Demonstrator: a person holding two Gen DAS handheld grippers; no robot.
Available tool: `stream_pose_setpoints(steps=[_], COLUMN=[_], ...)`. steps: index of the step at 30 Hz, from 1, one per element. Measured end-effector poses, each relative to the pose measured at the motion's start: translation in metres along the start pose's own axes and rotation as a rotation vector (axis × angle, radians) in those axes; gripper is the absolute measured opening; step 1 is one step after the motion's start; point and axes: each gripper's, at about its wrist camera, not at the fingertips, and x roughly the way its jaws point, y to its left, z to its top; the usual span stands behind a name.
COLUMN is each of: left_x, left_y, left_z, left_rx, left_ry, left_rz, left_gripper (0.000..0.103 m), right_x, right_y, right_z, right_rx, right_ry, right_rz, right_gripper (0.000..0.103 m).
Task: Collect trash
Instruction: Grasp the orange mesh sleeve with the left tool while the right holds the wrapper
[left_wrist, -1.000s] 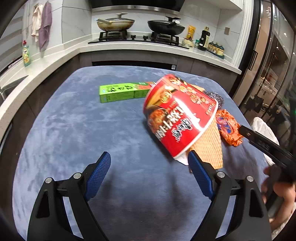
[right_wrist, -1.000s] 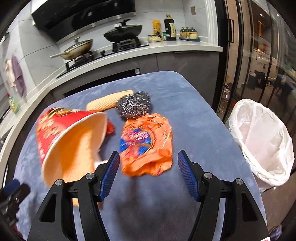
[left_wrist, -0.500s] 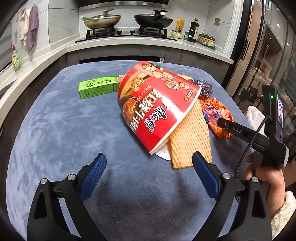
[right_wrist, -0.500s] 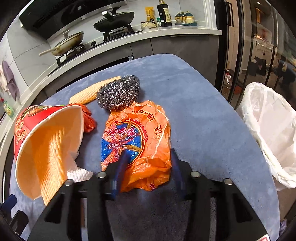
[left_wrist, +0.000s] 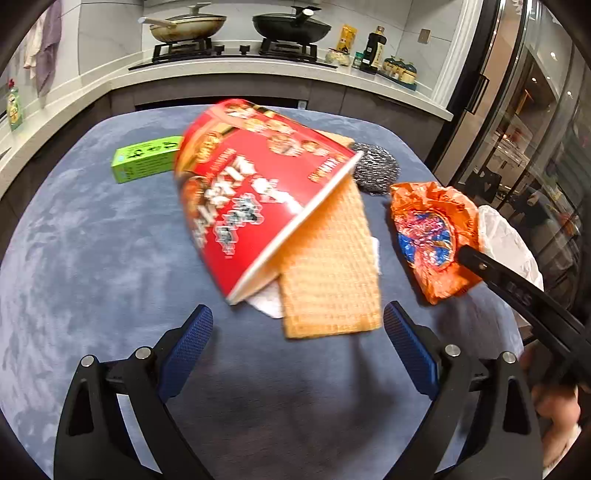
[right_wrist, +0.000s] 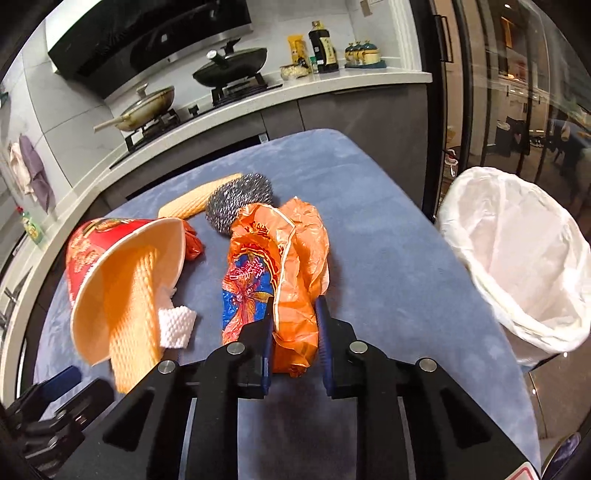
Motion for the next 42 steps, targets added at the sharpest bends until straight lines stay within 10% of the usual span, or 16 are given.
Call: stream_pose_setpoints(steps=[20, 36, 42], left_x=[0.042, 0.020, -0.001], left_y=[-0.011, -0.016, -0.019], left_z=[0.012, 0.008, 0.007], left_rx=[-0.032, 0.020, 0.029], left_ry=[0.003, 0.017, 0.002], left_rz=[0.177, 0.079, 0.036], left_gripper=[0.089, 0.025, 0.019], right_x=[-0.028, -0.030, -0.043], right_y=[-0.033, -0.032, -0.031], right_z=[-0.007, -0.008, -0.006], right_rx=[0.065, 0.071, 0.069], right_ry=[-0.034, -0.033, -0.056], right_rz=[0.021, 0.045, 0.059], right_gripper=[0.019, 0.019, 0.019])
